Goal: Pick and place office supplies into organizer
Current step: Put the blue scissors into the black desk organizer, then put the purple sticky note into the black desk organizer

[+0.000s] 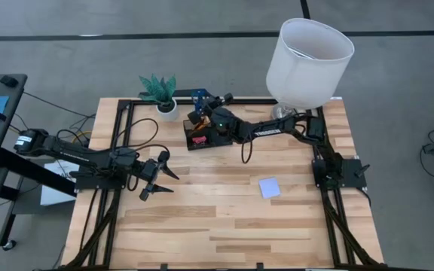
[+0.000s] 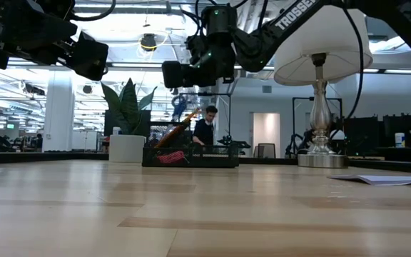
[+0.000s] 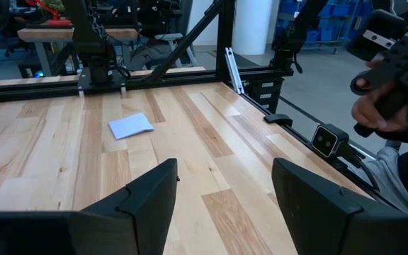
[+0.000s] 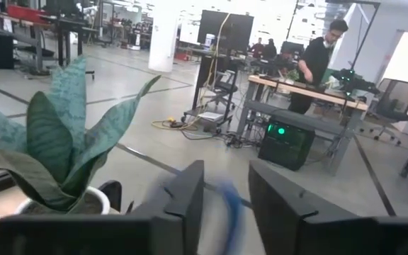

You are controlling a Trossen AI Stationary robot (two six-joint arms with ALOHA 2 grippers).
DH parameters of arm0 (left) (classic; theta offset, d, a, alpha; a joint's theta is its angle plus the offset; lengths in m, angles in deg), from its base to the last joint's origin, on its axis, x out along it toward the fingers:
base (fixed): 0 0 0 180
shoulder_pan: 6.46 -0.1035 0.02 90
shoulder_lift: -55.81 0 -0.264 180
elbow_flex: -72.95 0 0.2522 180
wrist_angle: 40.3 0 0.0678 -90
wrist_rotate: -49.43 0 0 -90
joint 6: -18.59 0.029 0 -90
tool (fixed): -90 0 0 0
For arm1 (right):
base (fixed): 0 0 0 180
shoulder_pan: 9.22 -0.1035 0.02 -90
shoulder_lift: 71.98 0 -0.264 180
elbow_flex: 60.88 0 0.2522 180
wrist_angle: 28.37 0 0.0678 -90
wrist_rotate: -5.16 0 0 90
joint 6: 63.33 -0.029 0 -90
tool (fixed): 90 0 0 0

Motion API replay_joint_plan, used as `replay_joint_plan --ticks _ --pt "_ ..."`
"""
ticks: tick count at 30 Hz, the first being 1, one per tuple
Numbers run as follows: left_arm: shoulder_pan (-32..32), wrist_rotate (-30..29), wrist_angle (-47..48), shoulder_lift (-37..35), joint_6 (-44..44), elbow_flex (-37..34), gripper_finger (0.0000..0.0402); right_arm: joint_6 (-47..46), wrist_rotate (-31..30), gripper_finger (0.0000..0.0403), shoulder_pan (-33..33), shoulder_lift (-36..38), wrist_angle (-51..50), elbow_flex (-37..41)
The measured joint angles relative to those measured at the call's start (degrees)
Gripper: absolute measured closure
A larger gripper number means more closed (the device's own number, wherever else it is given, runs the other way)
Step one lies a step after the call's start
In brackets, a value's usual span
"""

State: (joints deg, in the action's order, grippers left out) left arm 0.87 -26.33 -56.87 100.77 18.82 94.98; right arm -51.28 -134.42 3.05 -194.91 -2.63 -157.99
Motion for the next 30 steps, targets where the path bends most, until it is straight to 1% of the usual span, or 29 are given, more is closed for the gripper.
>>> replay_joint_plan --ticks 6,10,14,18,20,23,25,29,30 --pt "-0.01 0.0 0.07 -0.01 0.0 0.0 0.0178 0.46 0.0 0.0236 -1.21 -0.03 -0.46 0.0" --pt "0.0 -0.02 0.07 0.01 0.0 0.0 0.0178 0.59 -0.02 0.0203 -2.3 -0.04 -0.46 0.0" --pt "0.0 -0.02 0.09 0.01 0.0 0.0 0.0178 4.21 -0.74 0.0187 -3.65 -0.04 0.33 -0.02" --pt "0.0 -0.03 0.09 0.0 0.0 0.0 0.0178 8.01 -3.97 0.0185 -4.77 -0.04 0.44 -0.04" --pt "0.0 -0.04 0.09 -0.01 0.0 0.0 0.0178 11.09 -6.87 0.0187 -5.31 -0.04 1.69 -0.04" --pt "-0.02 -0.04 0.11 -0.01 0.0 0.0 0.0178 20.54 -14.42 0.019 -6.85 0.04 6.03 -0.04" --pt "0.0 -0.04 0.39 -0.01 0.0 0.0 0.0178 28.66 -19.94 0.019 -8.4 0.04 9.68 -0.04" --pt "-0.01 -0.04 1.04 -0.01 0.0 0.0 0.0178 45.82 -33.35 0.019 -12.83 0.07 15.61 -0.06" --pt "-0.01 -0.04 1.09 0.0 0.0 0.0 0.0178 46.26 -35.37 0.019 -14.18 0.11 14.76 0.0"
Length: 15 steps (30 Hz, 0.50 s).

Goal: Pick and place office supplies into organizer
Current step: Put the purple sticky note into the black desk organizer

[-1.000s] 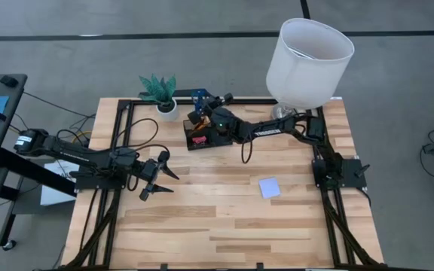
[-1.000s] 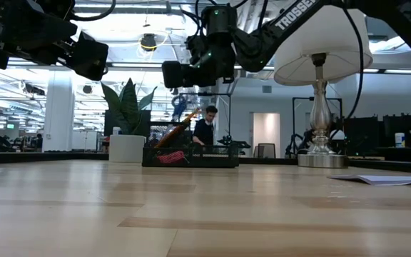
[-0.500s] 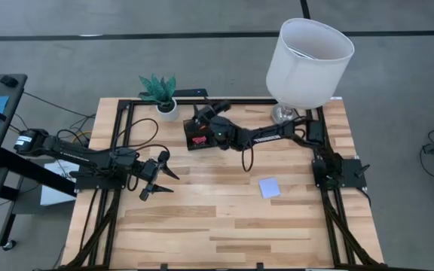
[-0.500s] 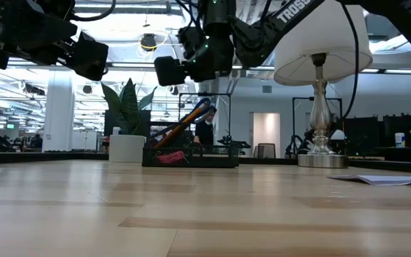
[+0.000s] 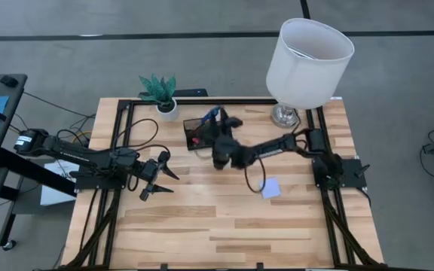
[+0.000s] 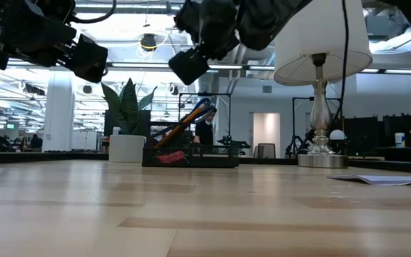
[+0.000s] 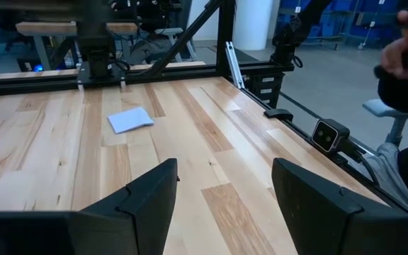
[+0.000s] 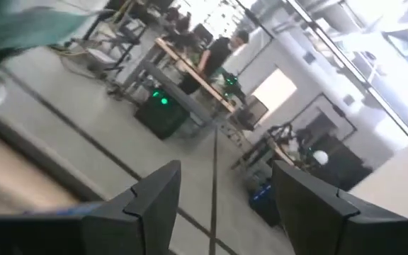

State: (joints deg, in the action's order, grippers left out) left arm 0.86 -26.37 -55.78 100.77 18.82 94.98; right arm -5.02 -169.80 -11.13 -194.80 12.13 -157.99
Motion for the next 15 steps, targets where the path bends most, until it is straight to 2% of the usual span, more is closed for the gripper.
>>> replay_joint_plan --ticks 5,11,15 --pt "0.01 -0.02 0.37 -0.01 0.0 0.0 0.0178 -6.83 -5.03 0.0193 -8.62 1.77 -9.69 0.59" --pt "0.0 -0.02 0.33 0.0 0.0 0.0 0.0178 -8.9 -5.12 0.0195 -15.83 1.57 -12.23 1.13" --pt "-0.01 0.07 0.4 0.01 -0.17 0.0 0.0178 -15.61 -5.11 0.0194 -18.38 1.46 -17.63 1.24"
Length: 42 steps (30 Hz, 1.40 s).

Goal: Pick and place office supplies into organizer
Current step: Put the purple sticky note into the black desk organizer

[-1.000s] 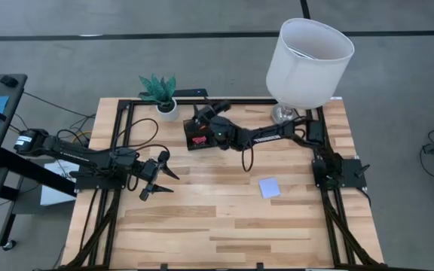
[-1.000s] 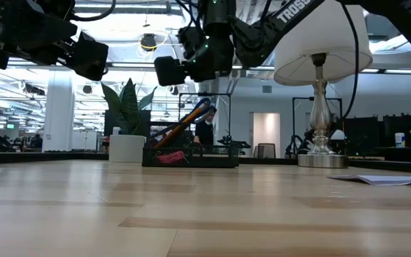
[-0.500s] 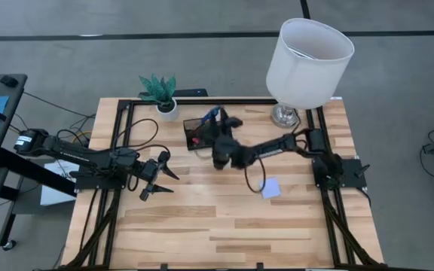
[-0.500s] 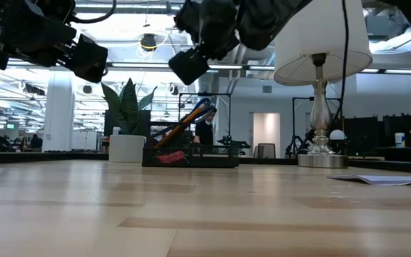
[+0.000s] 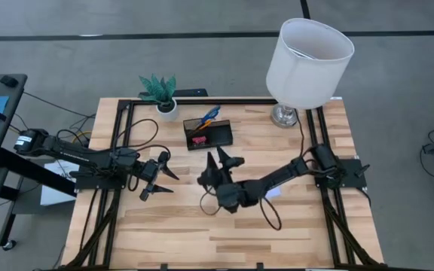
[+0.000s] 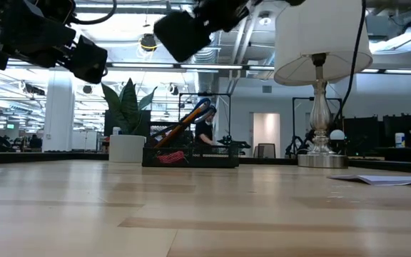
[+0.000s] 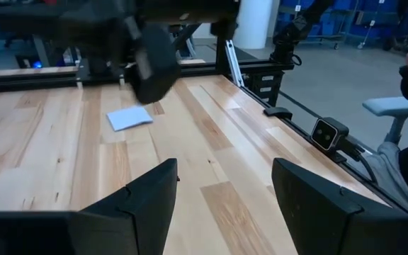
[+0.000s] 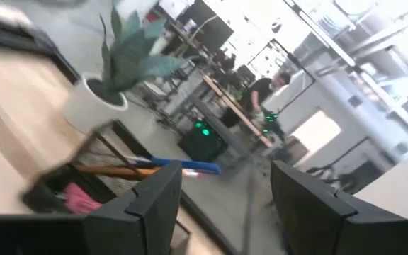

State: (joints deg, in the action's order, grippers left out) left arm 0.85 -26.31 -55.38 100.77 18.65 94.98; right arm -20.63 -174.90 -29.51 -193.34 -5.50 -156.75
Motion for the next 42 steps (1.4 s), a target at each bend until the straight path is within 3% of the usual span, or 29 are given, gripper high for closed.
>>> replay_joint_plan --ticks 7,12,17,22,26,28,29,32,34,36,42 --pt "1.69 -0.02 2.26 0.0 -1.86 0.02 0.0178 -6.63 0.02 0.0191 -5.24 0.03 0.32 -0.04" --pt "3.63 -1.75 1.36 0.0 -2.06 0.02 0.0178 -3.61 0.07 0.0192 -8.6 2.19 1.06 -0.02" --pt "4.34 -3.64 -1.24 0.0 -2.01 0.02 0.0178 2.54 0.15 0.0202 -11.72 8.86 0.2 -0.02" --pt "4.37 -4.27 -4.58 0.0 -1.95 0.02 0.0178 2.17 0.14 0.0225 -13.05 18.91 -16.25 -0.05" --pt "4.35 -4.47 -7.27 0.0 -1.1 0.02 0.0178 -7.69 1.47 0.0242 -12.67 27.78 -37.45 -0.07" --pt "4.35 -4.48 -8.72 0.0 -0.7 0.02 0.0178 -17.9 7.5 0.0249 -11.93 32.69 -51.22 -0.11" --pt "4.35 -4.48 -9.22 0.0 -0.68 0.02 0.0178 -25.14 14.23 0.0252 -11.26 35.33 -58.87 -0.11" --pt "4.35 -4.87 -9.71 0.0 -0.68 0.02 0.0178 -46.5 45.04 0.0258 -6.83 43.16 -78.95 -0.13" --pt "4.35 -6.31 -9.71 0.0 -0.58 0.02 0.0178 -55.72 58.57 0.026 -3.21 45.74 -87.29 -0.16" --pt "4.35 -8.48 -9.71 0.0 0.61 0.02 0.0178 -62.81 61.79 0.0261 -1.93 46.87 -91.89 1.77" --pt "4.33 -15.51 -9.79 0.0 7.42 1.24 0.0178 -82.44 61.34 0.0248 -5.2 47.16 -99.02 13.71"
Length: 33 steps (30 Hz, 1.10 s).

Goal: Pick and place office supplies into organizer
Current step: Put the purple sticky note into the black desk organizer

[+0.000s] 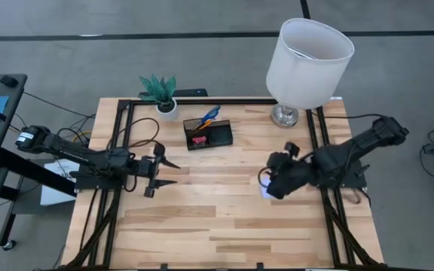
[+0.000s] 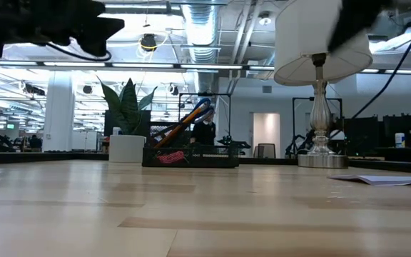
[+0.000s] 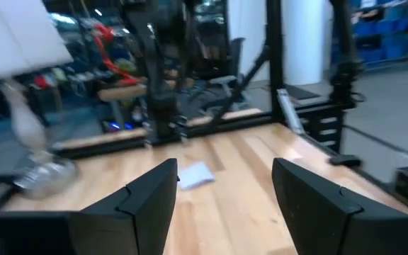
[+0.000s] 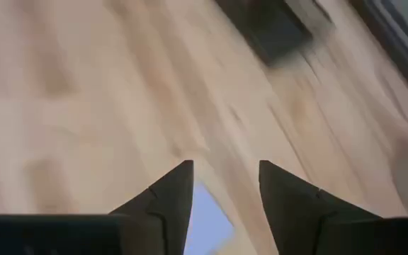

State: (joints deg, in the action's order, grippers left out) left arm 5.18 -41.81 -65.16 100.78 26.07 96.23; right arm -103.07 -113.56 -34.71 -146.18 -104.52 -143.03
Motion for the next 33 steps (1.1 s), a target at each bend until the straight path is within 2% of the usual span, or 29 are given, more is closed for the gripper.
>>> replay_joint_plan --ticks 3,8,10,15,21,29,33 --pt "0.0 -1.4 0.01 0.0 2.7 0.9 0.0178 -12.97 -4.09 0.0235 -3.87 -0.18 -0.95 7.85" --pt "0.0 -1.42 0.07 0.0 4.8 1.36 0.0178 -35.82 -8.26 0.0203 -9.77 -0.19 4.52 18.25" --pt "0.0 -1.41 0.19 0.0 5.0 1.36 0.0178 -41.25 -9.09 0.0187 -11.76 -0.24 8.75 21.03" --pt "0.0 -1.4 2.32 0.0 5.04 1.39 0.0178 -42.79 -8.74 0.0152 -14.44 -4.87 18.64 23.7" --pt "0.0 -1.29 3.94 0.0 4.8 1.4 0.0178 -43.77 -4.98 0.0147 -13.29 -15.91 21.94 21.8" --pt "0.02 0.95 5.41 0.0 3.85 1.4 0.0178 -41.61 -1.02 0.0147 -11.11 -27.1 18.35 13.72" --pt "0.0 0.93 5.76 0.0 3.37 1.4 0.0178 -40.86 -0.87 0.0147 -10.63 -30.23 12.3 8.78"
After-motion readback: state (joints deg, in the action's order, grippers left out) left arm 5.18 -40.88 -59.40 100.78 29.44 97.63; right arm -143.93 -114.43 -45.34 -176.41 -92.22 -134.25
